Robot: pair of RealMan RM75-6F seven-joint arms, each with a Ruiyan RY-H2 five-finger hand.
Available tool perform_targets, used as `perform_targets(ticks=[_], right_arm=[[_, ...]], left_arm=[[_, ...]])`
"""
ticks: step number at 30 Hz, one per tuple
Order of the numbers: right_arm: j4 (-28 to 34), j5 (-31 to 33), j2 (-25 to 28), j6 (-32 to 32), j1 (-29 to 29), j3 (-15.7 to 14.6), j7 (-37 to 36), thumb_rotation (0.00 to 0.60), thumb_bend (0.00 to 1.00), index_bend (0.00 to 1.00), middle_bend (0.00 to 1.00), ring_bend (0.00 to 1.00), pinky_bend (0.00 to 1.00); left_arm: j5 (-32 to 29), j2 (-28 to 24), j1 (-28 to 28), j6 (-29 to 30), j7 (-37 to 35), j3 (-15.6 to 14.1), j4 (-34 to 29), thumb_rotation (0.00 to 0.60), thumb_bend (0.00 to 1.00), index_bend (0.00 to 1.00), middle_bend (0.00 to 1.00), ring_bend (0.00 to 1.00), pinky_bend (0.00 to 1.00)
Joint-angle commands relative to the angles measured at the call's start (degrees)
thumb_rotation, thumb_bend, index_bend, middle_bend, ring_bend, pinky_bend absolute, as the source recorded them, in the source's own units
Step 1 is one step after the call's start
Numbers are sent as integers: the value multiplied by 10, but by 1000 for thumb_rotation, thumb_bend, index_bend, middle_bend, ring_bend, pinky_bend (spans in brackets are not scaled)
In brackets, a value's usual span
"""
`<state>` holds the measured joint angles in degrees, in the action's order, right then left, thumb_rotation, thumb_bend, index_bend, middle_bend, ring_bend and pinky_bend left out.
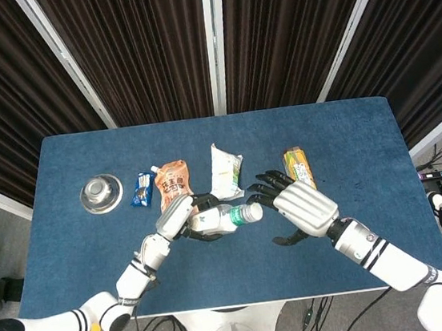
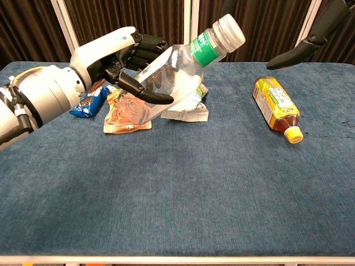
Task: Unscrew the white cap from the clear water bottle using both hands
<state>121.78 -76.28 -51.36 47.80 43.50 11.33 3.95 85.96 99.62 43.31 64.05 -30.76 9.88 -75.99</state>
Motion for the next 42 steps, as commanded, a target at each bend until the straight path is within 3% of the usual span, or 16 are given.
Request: perform_targets(ticks=[1, 17, 42], right_arm=[[3, -4, -1, 0, 2, 1, 1, 600, 86, 246, 129, 0, 35], [-16, 29, -5, 5, 0, 0, 4, 600, 86, 246, 129, 0, 34], [-13, 20, -16, 12, 3, -1, 12, 600, 96, 246, 130, 0, 34]], left_arm=[[-1, 1, 0, -1, 1, -1, 0, 600, 165, 627, 594, 545, 539], [2, -2, -4, 9, 5, -5, -5, 600, 162, 627, 592, 544, 539], [0, 0, -1, 7, 9, -4, -6, 600, 162, 627, 591, 544, 539]])
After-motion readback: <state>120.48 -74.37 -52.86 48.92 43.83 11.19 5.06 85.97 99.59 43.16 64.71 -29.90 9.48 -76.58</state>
